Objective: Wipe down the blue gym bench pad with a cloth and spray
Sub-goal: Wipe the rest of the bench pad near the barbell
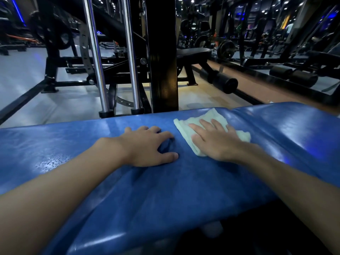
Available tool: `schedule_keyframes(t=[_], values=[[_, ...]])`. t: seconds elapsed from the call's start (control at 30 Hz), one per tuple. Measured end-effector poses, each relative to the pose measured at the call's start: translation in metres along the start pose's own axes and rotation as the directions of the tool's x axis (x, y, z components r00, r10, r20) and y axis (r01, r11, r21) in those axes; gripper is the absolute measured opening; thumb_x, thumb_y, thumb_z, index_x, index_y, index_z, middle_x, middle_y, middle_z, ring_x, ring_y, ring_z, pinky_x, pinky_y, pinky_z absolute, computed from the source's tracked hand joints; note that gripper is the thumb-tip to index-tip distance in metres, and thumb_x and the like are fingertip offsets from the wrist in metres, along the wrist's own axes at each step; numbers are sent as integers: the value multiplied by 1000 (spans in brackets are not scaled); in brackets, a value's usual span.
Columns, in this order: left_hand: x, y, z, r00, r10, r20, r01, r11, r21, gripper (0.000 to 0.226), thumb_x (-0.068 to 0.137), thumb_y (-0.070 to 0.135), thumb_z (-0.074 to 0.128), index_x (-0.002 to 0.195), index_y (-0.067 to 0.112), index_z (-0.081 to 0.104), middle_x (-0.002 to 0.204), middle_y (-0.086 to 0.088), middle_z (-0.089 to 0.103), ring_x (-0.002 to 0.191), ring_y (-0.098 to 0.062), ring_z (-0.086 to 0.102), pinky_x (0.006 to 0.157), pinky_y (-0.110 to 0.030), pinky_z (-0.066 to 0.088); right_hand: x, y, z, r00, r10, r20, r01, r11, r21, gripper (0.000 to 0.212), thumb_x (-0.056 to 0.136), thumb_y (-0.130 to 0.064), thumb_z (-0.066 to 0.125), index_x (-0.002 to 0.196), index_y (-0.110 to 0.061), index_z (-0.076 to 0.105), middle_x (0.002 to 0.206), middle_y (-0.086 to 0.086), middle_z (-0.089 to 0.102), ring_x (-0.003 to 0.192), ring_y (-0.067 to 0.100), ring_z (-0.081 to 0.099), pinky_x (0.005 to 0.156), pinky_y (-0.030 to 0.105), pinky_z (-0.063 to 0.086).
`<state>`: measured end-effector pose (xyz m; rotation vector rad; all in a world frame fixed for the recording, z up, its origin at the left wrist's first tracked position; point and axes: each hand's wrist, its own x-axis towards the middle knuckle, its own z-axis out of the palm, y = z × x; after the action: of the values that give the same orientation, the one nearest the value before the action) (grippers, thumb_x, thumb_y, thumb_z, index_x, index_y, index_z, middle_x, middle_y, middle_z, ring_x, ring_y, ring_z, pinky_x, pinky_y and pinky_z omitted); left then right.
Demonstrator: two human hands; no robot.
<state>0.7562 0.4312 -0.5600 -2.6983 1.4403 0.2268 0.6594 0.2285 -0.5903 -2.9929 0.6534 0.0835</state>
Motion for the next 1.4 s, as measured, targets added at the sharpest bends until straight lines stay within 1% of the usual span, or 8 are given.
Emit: schedule_keyframes(t=[0.13, 0.3, 0.4, 0.63, 0.97, 1.17, 1.33, 1.4], values=[[-3, -1, 0, 999, -24, -36, 22, 998, -64, 62, 89, 76, 23, 142, 46, 34, 148, 11, 39, 138, -20, 36, 106, -58, 31, -73, 1, 2, 999, -26, -28, 26, 999, -19, 63, 88, -60, -2, 150, -54, 3, 165, -13, 3, 152, 18, 1, 119, 51, 4], [-4, -5, -1, 998, -56, -16, 55, 998, -13, 65, 88, 77, 26, 146, 47, 27, 153, 7, 34, 142, -24, 31, 107, -60, 29, -129, 3, 5, 999, -37, 2, 37, 997, -66, 78, 70, -64, -19, 148, -56, -10, 164, -18, -8, 150, 12, -13, 120, 45, -3], [-5, -7, 1, 999, -48, 23, 48, 999, 7, 70, 84, 82, 27, 146, 49, 22, 152, 8, 33, 140, -25, 33, 106, -59, 31, -121, 2, 4, 999, -34, 6, 35, 998, -44, 76, 72, -65, -16, 148, -56, -8, 164, -17, -7, 150, 12, -13, 120, 45, -5], [-2, -7, 2, 999, -38, 31, 36, 998, 44, 69, 84, 81, 24, 145, 49, 19, 148, 6, 35, 136, -26, 35, 104, -61, 32, -31, -7, 1, 1000, -18, 17, 18, 1000, -17, 52, 99, -55, 13, 150, -54, 4, 165, -13, -2, 151, 20, -5, 118, 53, -1], [0, -8, 6, 1000, -20, 11, 19, 996, 85, 73, 83, 81, 18, 147, 47, 14, 152, 4, 31, 137, -25, 32, 102, -58, 33, 104, -33, -19, 999, 16, 44, -17, 999, 39, 58, 95, -53, 12, 153, -46, 12, 164, -2, 15, 150, 26, 6, 114, 62, 3], [-3, -7, 5, 1000, -25, 9, 24, 997, 73, 70, 85, 81, 21, 147, 48, 17, 153, 5, 30, 138, -25, 31, 103, -59, 32, 86, -27, -9, 1000, 0, 19, 0, 1000, 12, 58, 95, -52, 9, 153, -49, 6, 166, -6, 4, 152, 25, -1, 116, 60, 0], [-5, -6, 3, 999, -37, -26, 38, 999, 12, 64, 87, 79, 22, 143, 50, 26, 150, 9, 36, 139, -23, 34, 105, -59, 31, 8, -19, -1, 999, -38, 10, 38, 999, -2, 54, 98, -53, 8, 152, -50, 4, 166, -10, -1, 152, 23, -4, 118, 56, -2], [-8, -7, 2, 998, -43, -45, 42, 999, -17, 62, 88, 76, 24, 143, 47, 30, 150, 11, 37, 139, -21, 35, 106, -58, 31, -32, -17, 1, 999, -44, 1, 44, 999, -11, 63, 89, -60, -2, 151, -52, 3, 166, -12, 1, 152, 22, -1, 118, 53, 1]])
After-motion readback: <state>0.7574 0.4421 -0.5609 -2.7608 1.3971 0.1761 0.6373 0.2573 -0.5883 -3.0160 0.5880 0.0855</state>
